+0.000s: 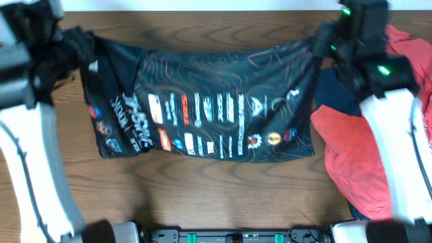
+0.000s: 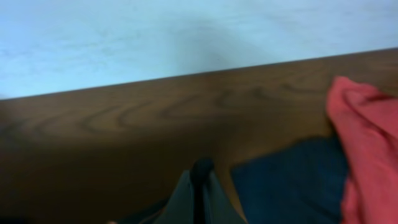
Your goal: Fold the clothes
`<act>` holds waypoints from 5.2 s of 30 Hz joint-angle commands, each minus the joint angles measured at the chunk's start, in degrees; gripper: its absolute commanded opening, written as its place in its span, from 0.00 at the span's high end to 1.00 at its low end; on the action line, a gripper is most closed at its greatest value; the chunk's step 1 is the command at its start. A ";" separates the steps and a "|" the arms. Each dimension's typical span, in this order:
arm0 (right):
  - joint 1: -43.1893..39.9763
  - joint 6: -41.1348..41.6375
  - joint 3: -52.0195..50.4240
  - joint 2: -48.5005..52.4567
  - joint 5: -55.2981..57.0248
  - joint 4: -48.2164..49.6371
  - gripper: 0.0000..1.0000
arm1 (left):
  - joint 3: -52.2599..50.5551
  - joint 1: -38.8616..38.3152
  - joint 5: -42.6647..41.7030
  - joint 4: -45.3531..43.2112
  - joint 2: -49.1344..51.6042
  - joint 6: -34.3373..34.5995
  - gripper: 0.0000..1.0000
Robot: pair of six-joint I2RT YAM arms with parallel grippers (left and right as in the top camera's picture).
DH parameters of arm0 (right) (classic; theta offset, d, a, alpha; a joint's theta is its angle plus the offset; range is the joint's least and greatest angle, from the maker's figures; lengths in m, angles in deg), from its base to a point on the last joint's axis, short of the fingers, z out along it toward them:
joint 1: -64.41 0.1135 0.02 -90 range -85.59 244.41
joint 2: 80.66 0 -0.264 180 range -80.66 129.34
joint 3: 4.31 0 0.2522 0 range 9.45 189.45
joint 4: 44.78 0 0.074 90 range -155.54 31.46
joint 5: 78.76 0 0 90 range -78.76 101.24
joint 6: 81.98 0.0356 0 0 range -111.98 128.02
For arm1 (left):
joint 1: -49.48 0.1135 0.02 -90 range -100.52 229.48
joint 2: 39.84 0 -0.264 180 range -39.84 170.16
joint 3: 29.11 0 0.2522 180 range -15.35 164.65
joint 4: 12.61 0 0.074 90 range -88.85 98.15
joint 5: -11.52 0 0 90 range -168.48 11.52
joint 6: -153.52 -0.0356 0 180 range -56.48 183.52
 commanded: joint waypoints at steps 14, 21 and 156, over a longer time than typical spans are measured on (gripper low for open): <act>-10.05 1.25 22.34 10.25 -2.51 14.62 0.99 | 17.57 -0.79 0.35 -38.88 9.55 5.92 0.94; -11.15 0.57 30.23 10.25 -1.77 -4.33 0.99 | 24.02 1.03 -8.96 -22.27 9.05 6.43 0.94; -5.55 -0.26 -40.85 15.85 -11.52 11.17 0.89 | -50.86 1.88 18.93 -26.29 13.14 -0.11 0.91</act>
